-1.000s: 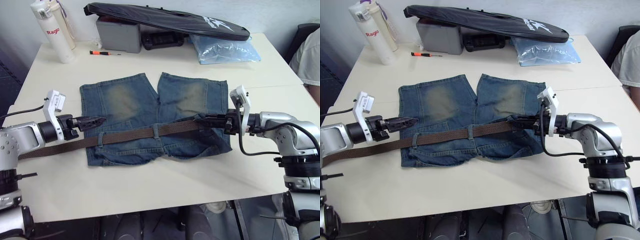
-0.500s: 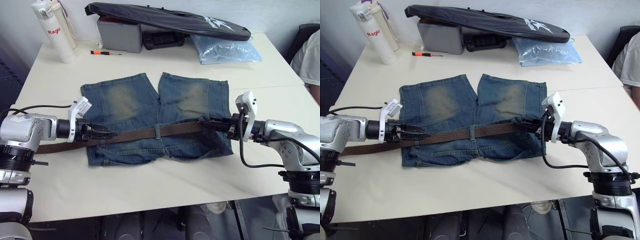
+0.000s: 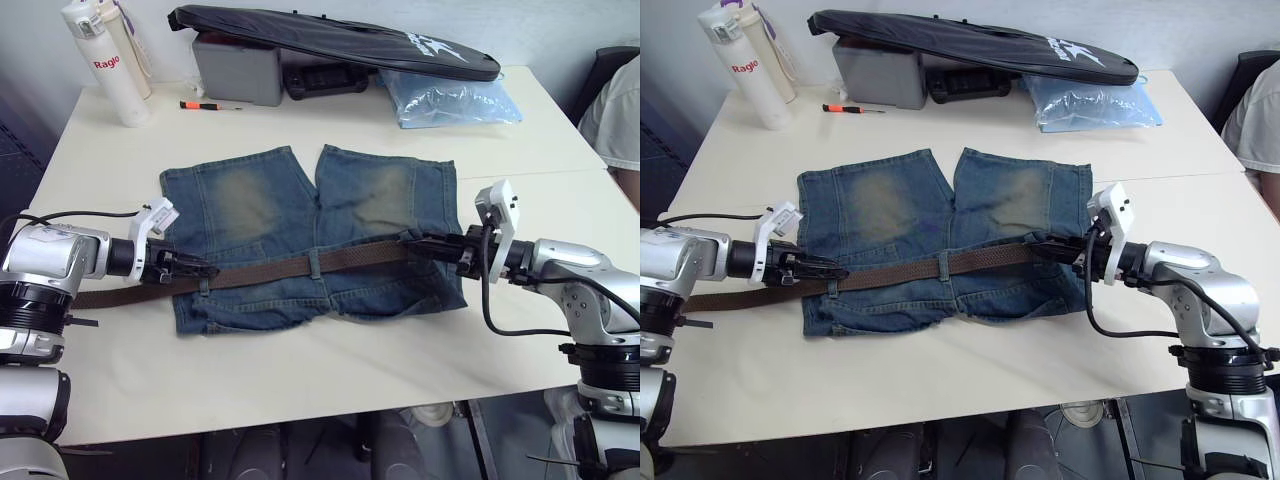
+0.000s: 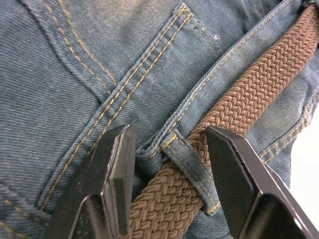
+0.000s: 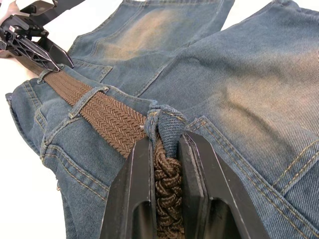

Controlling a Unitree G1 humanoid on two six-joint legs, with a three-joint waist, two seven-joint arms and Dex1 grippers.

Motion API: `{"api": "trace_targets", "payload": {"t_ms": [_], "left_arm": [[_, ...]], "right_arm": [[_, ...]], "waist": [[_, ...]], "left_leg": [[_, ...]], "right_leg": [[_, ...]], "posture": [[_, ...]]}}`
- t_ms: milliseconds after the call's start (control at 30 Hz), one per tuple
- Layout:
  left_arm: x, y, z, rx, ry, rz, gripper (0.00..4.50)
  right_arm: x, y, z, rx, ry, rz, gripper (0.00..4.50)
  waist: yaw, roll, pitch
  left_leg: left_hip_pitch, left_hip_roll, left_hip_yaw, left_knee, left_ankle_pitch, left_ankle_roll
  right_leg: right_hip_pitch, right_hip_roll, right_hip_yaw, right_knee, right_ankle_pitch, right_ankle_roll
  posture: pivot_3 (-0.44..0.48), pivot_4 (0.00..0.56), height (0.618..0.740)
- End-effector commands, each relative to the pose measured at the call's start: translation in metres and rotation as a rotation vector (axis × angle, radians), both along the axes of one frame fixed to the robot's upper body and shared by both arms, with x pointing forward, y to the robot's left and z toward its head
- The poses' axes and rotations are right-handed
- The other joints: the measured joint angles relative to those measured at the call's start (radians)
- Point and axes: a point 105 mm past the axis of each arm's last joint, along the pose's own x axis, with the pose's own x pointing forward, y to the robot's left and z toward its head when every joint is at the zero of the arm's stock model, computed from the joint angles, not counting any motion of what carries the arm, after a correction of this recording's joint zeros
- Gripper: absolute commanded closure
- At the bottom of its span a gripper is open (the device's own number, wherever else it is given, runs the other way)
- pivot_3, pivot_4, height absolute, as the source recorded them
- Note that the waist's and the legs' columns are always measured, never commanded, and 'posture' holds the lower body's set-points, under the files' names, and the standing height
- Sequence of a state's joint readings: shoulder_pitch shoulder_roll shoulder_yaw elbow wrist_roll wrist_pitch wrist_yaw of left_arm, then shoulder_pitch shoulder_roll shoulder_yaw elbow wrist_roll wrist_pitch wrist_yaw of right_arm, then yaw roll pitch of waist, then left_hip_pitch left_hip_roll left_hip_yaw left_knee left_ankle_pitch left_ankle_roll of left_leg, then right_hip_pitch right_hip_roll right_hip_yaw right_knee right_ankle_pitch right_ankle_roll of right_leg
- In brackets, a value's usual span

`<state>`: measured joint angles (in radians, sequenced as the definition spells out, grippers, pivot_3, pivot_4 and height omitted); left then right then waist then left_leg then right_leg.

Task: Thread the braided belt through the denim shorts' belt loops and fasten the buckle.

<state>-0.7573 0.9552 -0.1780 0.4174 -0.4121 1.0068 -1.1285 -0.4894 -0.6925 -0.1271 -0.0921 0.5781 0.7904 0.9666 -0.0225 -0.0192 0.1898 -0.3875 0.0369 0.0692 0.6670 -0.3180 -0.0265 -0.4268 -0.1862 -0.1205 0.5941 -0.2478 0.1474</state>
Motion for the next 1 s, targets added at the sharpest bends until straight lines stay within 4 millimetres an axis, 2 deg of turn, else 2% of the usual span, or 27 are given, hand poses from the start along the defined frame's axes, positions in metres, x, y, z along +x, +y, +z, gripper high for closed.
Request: {"api": "trace_targets", "payload": {"t_ms": [33, 100, 133, 167, 300, 333, 567, 700, 767, 933, 1000], "left_arm": [[-0.007, -0.003, 0.007, -0.013, -0.005, -0.045, 2.05], [-0.014, -0.007, 0.010, -0.013, -0.012, -0.102, 2.05], [-0.017, -0.008, 0.012, -0.010, -0.021, -0.131, 2.54], [-0.015, -0.008, 0.018, -0.012, -0.041, -0.130, 2.71], [-0.010, -0.006, 0.031, -0.006, -0.096, -0.123, 4.40], [-0.009, -0.006, 0.036, 0.001, -0.121, -0.129, 4.49], [-0.005, -0.004, 0.046, 0.013, -0.202, -0.135, 4.50], [0.029, 0.003, 0.053, 0.084, -0.410, 0.000, 4.50], [0.034, 0.001, 0.051, 0.168, -0.515, -0.055, 4.50], [0.052, -0.001, 0.071, 0.141, -0.704, 0.000, 4.50], [0.063, 0.004, 0.073, 0.175, -0.759, 0.046, 4.50]], "right_arm": [[0.001, -0.001, 0.016, -0.004, -0.066, 0.004, 4.25], [0.002, -0.001, 0.016, -0.008, -0.066, 0.004, 4.25], [0.002, -0.001, 0.016, -0.009, -0.066, 0.004, 4.25], [0.002, -0.001, 0.015, -0.017, -0.065, 0.009, 4.25], [0.002, 0.000, 0.014, -0.036, -0.066, 0.023, 4.25], [0.002, 0.000, 0.015, -0.044, -0.076, 0.026, 4.25], [0.004, -0.001, 0.009, -0.162, -0.122, 0.054, 4.25], [0.031, -0.006, 0.011, -0.223, -0.211, -0.040, 4.25], [0.040, -0.007, 0.015, -0.232, -0.264, -0.061, 4.25], [0.061, -0.012, 0.033, -0.214, -0.368, -0.136, 4.25], [0.073, -0.013, 0.035, -0.216, -0.401, -0.188, 4.25]], "waist": [[0.000, 0.000, 0.000], [0.000, 0.000, 0.000], [-0.001, 0.000, 0.000], [-0.002, 0.000, 0.000], [-0.001, 0.000, 0.000], [-0.001, 0.000, 0.000], [-0.001, 0.000, 0.000], [-0.002, 0.000, 0.000], [-0.003, 0.000, 0.000], [-0.005, 0.000, 0.000], [-0.006, 0.000, 0.000]], "left_leg": [[0.000, 0.000, 0.000, 0.000, 0.000, 0.000], [0.000, 0.000, 0.000, 0.000, 0.000, 0.000], [0.000, 0.000, 0.000, 0.000, 0.000, 0.000], [0.000, 0.000, 0.000, 0.000, 0.000, 0.000], [0.000, 0.000, 0.000, 0.000, 0.000, 0.000], [0.000, 0.000, 0.000, 0.001, 0.000, 0.000], [0.000, 0.000, 0.000, 0.001, 0.000, 0.000], [0.000, 0.000, 0.000, 0.002, 0.000, 0.000], [-0.001, 0.000, 0.000, 0.005, 0.000, 0.000], [-0.001, 0.000, 0.000, 0.004, 0.000, 0.000], [-0.001, 0.000, 0.000, 0.004, 0.000, 0.000]], "right_leg": [[0.000, 0.000, 0.000, 0.000, 0.000, 0.000], [0.000, 0.000, 0.000, 0.000, 0.000, 0.000], [0.000, 0.000, 0.000, 0.000, 0.000, 0.000], [0.000, 0.000, 0.000, 0.000, 0.000, 0.000], [0.000, 0.000, 0.000, 0.000, 0.000, 0.000], [0.000, 0.000, 0.000, 0.001, 0.000, 0.000], [0.000, 0.000, 0.000, 0.001, 0.000, 0.000], [0.000, 0.000, 0.000, 0.001, 0.000, 0.000], [0.000, 0.000, 0.000, 0.003, 0.000, 0.000], [0.000, 0.000, 0.000, 0.002, 0.000, 0.000], [0.000, 0.000, 0.000, 0.002, 0.000, 0.000]], "posture": [[0.000, 0.150, 0.740], [0.000, 0.150, 0.740], [0.000, 0.150, 0.740], [0.000, 0.150, 0.740], [0.000, 0.150, 0.740], [0.000, 0.150, 0.740], [0.000, 0.150, 0.740], [0.000, 0.150, 0.740], [0.000, 0.150, 0.740], [0.000, 0.150, 0.740], [0.000, 0.150, 0.740]]}}
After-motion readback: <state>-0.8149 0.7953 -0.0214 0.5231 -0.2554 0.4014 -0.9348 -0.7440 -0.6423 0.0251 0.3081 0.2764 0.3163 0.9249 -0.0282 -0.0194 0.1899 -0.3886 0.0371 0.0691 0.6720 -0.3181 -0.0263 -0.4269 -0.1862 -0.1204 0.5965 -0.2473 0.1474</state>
